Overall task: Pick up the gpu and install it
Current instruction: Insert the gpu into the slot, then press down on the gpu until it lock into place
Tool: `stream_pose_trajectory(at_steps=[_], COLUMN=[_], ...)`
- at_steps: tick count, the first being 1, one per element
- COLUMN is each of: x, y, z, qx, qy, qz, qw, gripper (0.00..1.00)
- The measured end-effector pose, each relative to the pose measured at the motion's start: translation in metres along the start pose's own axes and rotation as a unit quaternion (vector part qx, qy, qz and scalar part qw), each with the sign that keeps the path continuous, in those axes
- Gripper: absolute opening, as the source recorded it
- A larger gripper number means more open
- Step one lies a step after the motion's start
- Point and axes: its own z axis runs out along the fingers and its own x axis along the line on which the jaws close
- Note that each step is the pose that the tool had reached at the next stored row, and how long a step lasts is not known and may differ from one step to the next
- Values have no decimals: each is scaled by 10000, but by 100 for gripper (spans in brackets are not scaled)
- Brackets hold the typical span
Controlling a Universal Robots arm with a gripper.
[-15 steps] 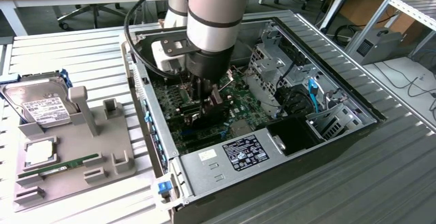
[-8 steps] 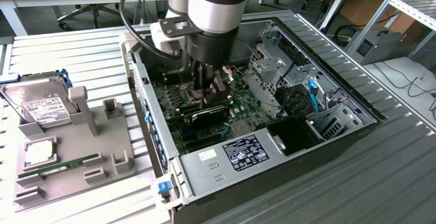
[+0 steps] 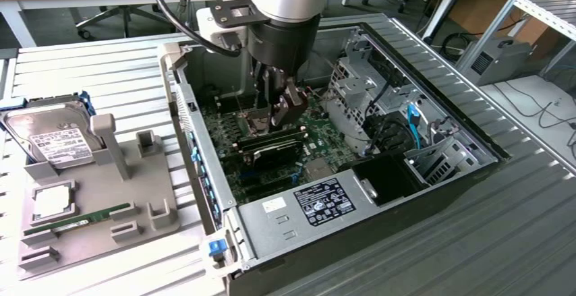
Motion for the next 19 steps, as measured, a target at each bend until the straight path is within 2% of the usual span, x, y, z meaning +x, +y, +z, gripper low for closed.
stream_pose_trajectory(at_steps=[15,16,19], x=[0,0,0], y=[0,0,0], z=[0,0,0], qx=[0,0,0], qy=[0,0,0], qz=[0,0,0], qw=[10000,10000,10000], gripper=[51,38,20])
